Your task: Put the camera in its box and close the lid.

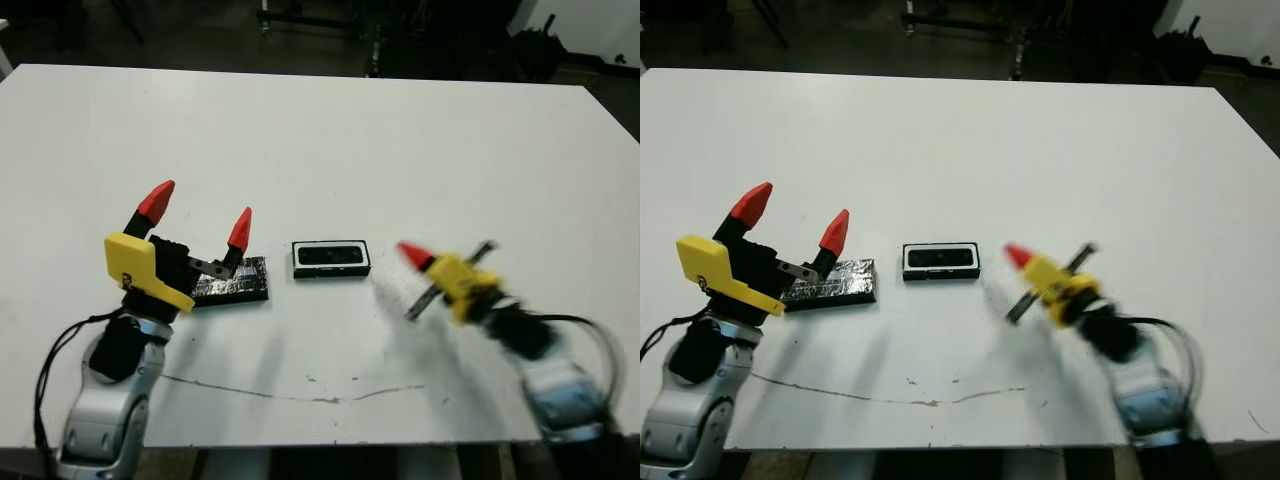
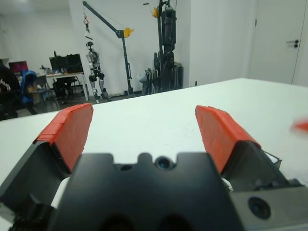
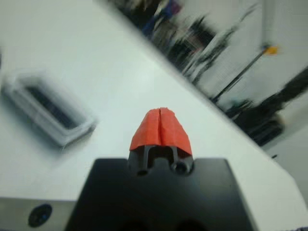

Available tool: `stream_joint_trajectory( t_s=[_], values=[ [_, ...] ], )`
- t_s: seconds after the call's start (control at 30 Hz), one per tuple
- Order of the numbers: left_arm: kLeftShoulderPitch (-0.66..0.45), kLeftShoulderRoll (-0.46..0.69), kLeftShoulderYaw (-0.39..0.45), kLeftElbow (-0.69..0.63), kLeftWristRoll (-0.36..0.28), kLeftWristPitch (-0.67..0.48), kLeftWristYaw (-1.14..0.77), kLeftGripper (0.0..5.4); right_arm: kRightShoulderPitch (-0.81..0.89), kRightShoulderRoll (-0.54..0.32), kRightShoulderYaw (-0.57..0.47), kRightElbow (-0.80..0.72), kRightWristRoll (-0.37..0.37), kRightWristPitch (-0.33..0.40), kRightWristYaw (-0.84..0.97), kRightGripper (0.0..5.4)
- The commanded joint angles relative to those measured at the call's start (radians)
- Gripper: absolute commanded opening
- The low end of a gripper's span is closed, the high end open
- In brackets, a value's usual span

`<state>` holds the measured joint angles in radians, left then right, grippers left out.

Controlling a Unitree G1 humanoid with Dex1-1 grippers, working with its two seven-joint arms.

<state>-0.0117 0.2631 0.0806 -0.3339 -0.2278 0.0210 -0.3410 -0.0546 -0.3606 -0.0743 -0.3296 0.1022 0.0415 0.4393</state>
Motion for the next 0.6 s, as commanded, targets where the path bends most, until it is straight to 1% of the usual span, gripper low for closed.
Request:
stream_joint_trajectory(
  t_s=[0.03,0.07,0.17,0.23,0.3,0.33,0.4,0.47,0.5,0.53,0.6],
  values=[
    [-0.049,0.110,0.033,0.025,-0.035,0.041,-0.104,5.40,0.086,0.004,-0.101,-0.135,0.142,0.073,-0.007,0.01],
    [-0.068,0.156,0.037,0.032,-0.042,0.057,-0.149,5.40,0.114,0.003,-0.125,-0.172,0.178,0.091,-0.011,0.01],
    [-0.135,0.292,0.031,0.071,-0.061,0.099,-0.299,5.40,0.194,0.008,-0.175,-0.242,0.248,0.126,-0.022,0.01],
    [-0.191,0.368,0.015,0.123,-0.070,0.119,-0.405,5.40,0.238,0.014,-0.193,-0.247,0.272,0.110,-0.015,0.01],
    [-0.257,0.421,-0.010,0.205,-0.083,0.126,-0.518,5.40,0.273,0.020,-0.200,-0.245,0.277,0.092,-0.014,0.01],
    [-0.300,0.445,-0.029,0.264,-0.093,0.125,-0.595,5.40,0.288,0.023,-0.199,-0.249,0.274,0.096,-0.023,0.01],
    [-0.385,0.478,-0.069,0.382,-0.109,0.116,-0.751,5.40,0.307,0.031,-0.197,-0.255,0.275,0.108,-0.040,0.01],
    [-0.474,0.481,-0.110,0.519,-0.130,0.107,-0.921,5.40,0.316,0.034,-0.195,-0.253,0.278,0.107,-0.046,0.01],
    [-0.512,0.479,-0.129,0.577,-0.132,0.112,-0.988,5.40,0.318,0.033,-0.193,-0.252,0.275,0.105,-0.048,0.01],
    [-0.546,0.478,-0.153,0.628,-0.124,0.108,-1.050,5.40,0.319,0.033,-0.193,-0.250,0.275,0.104,-0.049,0.01],
    [-0.591,0.478,-0.192,0.691,-0.101,0.115,-1.133,5.40,0.321,0.032,-0.191,-0.244,0.270,0.096,-0.047,0.01]
  ],
)
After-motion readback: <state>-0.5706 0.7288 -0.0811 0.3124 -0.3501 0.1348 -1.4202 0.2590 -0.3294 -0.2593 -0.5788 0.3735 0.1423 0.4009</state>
